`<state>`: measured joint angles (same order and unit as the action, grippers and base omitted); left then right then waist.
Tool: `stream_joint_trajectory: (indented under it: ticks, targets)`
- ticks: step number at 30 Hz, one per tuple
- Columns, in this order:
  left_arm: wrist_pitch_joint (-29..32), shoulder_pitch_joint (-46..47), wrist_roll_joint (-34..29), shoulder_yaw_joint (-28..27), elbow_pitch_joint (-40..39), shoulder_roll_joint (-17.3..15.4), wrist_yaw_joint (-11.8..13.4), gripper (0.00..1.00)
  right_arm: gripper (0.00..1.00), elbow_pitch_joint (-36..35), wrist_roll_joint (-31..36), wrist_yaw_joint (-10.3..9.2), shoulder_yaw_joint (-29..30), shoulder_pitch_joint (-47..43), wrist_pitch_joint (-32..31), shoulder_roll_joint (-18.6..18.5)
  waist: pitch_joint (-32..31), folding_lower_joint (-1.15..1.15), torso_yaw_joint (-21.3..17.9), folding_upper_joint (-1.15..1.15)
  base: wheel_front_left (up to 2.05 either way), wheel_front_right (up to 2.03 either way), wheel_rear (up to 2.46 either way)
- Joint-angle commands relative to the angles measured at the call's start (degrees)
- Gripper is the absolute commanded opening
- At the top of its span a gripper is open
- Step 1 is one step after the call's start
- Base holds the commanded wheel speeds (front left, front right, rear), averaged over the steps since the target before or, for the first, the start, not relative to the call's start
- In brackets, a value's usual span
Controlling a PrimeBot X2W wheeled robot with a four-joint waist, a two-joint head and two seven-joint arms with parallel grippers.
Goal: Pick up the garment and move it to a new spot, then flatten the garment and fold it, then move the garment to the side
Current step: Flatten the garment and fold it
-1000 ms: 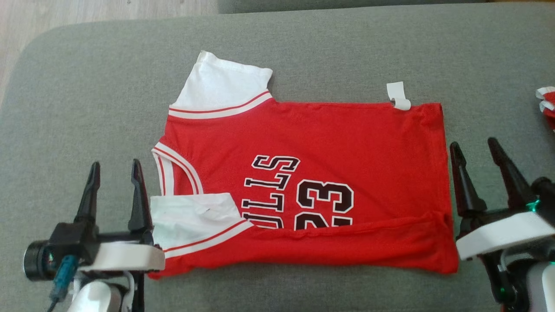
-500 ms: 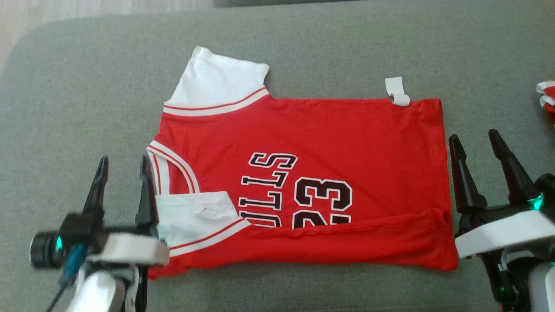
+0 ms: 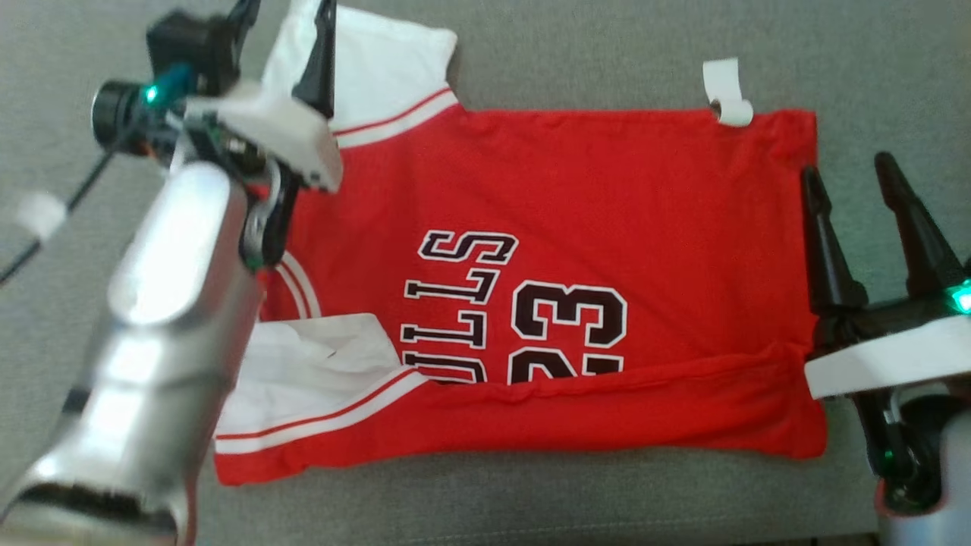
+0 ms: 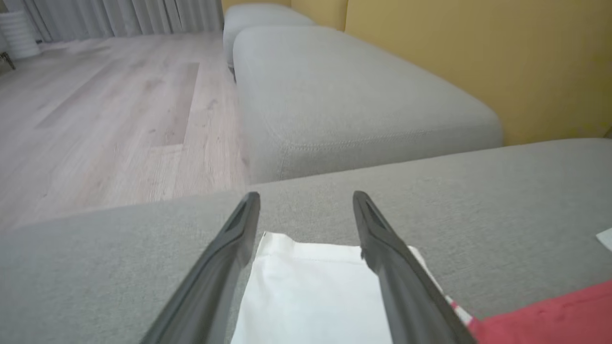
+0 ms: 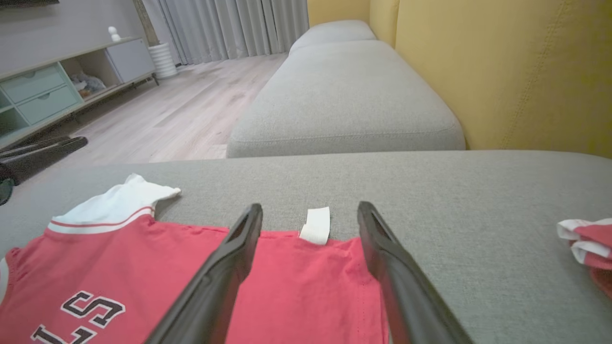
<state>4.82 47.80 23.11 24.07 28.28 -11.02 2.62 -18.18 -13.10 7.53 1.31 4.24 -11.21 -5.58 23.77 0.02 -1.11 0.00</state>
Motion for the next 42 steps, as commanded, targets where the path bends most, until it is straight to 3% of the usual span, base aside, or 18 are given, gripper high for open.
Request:
stream_joint_trajectory:
  ticks: [1, 10, 17, 18, 19, 22, 27, 37, 38, 39, 42]
  targets:
    - [-0.1, 3.0, 0.1, -1.7, 1.4, -0.9, -0.6, 1.0, 1.0, -2.4, -0.4, -0.04, -1.5, 1.2, -0.4, -0.9, 2.3, -0.02, -1.1, 0.0, 0.0, 0.0, 0.0]
    - [0.7, 16.4, 1.2, -1.0, 26.1, 2.0, -4.6, 1.0, 1.0, -1.9, -1.3, -0.04, -2.3, 2.5, -1.7, -1.1, 6.8, -0.02, -3.6, 0.0, 0.0, 0.0, 0.0]
    - [10.0, 20.1, 2.6, -0.4, 39.4, 3.1, -6.1, 1.0, 1.0, -0.7, -1.8, -0.04, -1.8, 2.9, -2.3, -1.5, 7.1, -0.02, -4.0, 0.0, 0.0, 0.0, 0.0]
    - [12.2, 20.3, 2.8, -0.1, 40.7, 3.4, -6.8, 0.22, 1.0, -0.3, -1.9, -0.04, -1.5, 3.0, -2.5, -1.7, 7.1, -0.02, -3.9, 0.0, 0.0, 0.0, 0.0]
    - [13.7, 20.5, 3.0, 0.1, 41.5, 3.6, -7.2, 0.0, 1.0, 0.1, -1.9, -0.04, -1.0, 3.4, -2.7, -2.0, 7.1, -0.02, -3.8, 0.0, 0.0, 0.0, 0.0]
    - [13.9, 21.3, 1.6, 2.0, 42.1, 3.4, -7.8, 0.0, 1.0, 2.0, -2.4, -0.04, 0.2, 5.0, -3.6, -3.3, 7.0, -0.02, -3.5, 0.0, 0.0, 0.0, 0.0]
    - [7.5, 22.3, 0.3, 3.1, 41.7, 3.0, -7.3, 0.0, 1.0, 8.7, -4.0, -0.04, 0.7, 9.9, -5.1, -6.4, 6.6, -0.02, -2.8, 0.0, 0.0, 0.0, 0.0]
    - [-0.8, 24.8, 1.5, 2.9, 41.7, 4.5, -8.0, 0.0, 1.0, 29.8, -8.6, -0.04, -6.9, 22.0, -6.8, -12.4, 6.1, -0.02, 0.4, 0.0, 0.0, 0.0, 0.0]
    - [-1.5, 24.8, 1.9, 2.7, 41.6, 4.7, -8.1, 0.0, 0.78, 31.3, -9.1, -0.04, -7.3, 22.6, -7.5, -12.6, 6.1, -0.02, 0.6, 0.0, 0.0, 0.0, 0.0]
    - [-2.4, 24.8, 2.3, 2.4, 41.5, 4.8, -8.2, 0.0, 0.0, 32.6, -9.4, -0.04, -7.7, 23.0, -8.3, -12.9, 5.9, -0.02, 0.9, 0.0, 0.0, 0.0, 0.0]
    - [-6.3, 24.4, 3.4, 1.3, 40.6, 4.4, -8.2, 0.0, 0.0, 33.7, -10.4, -0.04, -7.7, 23.8, -8.1, -13.6, 5.3, -0.02, 1.4, 0.0, 0.0, 0.0, 0.0]
